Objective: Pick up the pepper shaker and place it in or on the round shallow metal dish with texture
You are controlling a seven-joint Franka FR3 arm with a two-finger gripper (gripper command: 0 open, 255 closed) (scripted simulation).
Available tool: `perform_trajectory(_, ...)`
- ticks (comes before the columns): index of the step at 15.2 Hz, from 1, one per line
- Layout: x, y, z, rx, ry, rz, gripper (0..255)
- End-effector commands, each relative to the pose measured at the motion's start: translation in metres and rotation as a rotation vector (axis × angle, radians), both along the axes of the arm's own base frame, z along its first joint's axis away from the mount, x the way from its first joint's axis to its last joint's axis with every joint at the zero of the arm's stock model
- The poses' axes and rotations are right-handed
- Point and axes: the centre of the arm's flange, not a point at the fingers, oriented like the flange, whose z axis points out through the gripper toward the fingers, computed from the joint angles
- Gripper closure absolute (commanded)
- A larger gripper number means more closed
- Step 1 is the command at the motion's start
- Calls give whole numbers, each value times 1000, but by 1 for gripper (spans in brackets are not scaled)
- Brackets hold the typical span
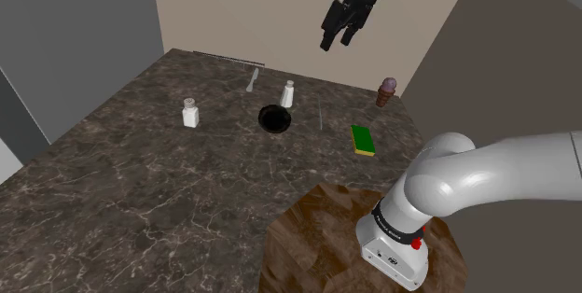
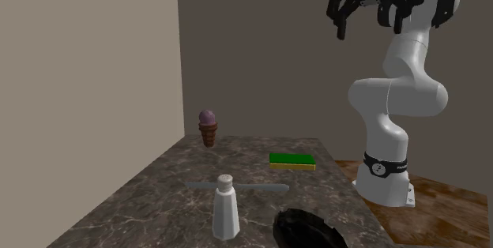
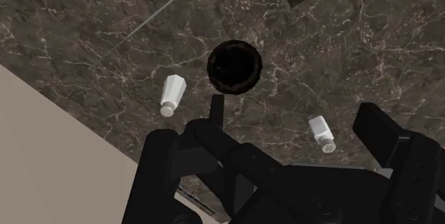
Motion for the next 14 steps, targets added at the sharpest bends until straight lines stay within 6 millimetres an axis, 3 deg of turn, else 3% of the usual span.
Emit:
perform_trajectory(1, 0, 0, 0, 0, 0, 0, 0)
perform_trajectory(14, 106, -81, -114, 5, 33, 130, 0)
